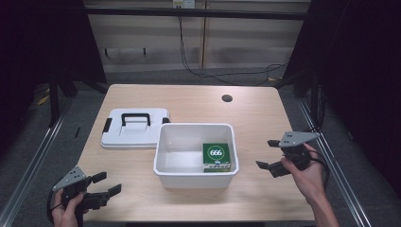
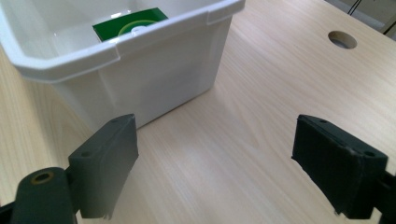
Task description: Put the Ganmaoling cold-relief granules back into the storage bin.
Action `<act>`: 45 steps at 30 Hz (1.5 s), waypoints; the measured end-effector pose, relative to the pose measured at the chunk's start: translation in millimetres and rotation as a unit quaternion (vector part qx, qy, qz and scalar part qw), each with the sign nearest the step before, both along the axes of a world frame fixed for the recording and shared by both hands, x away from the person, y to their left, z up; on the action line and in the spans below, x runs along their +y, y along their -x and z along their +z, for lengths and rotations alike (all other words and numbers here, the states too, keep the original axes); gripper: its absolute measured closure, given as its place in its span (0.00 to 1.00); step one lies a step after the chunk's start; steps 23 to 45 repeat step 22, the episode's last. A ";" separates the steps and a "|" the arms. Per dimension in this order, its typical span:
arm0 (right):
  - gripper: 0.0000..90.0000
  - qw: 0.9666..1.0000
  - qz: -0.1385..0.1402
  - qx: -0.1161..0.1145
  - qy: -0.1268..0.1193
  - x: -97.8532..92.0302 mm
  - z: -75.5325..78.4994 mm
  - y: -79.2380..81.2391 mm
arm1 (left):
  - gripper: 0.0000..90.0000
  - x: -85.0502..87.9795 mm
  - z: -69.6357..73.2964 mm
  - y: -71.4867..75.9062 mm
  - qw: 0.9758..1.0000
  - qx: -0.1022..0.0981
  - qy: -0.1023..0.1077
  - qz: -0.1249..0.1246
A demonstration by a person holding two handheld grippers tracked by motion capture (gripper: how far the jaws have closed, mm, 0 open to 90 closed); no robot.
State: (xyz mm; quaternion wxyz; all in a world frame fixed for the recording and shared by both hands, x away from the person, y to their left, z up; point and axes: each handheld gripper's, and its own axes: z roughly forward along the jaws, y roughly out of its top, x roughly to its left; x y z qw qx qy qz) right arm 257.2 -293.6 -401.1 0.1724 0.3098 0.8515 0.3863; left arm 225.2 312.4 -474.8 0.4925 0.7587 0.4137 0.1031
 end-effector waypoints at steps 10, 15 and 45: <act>0.15 0.999 -0.030 0.004 -0.010 -16.6 -19.0 20.6 | 0.18 -0.1 0.4 0.1 1.000 0.000 0.001 -0.001; 0.15 0.999 -0.051 -0.002 -0.019 -28.1 -32.3 27.5 | 0.18 0.5 0.3 -0.1 1.000 0.000 0.002 0.001; 0.15 0.998 -0.068 0.008 -0.015 -41.1 -52.4 30.1 | 0.18 0.5 0.7 0.1 1.000 -0.001 0.002 0.000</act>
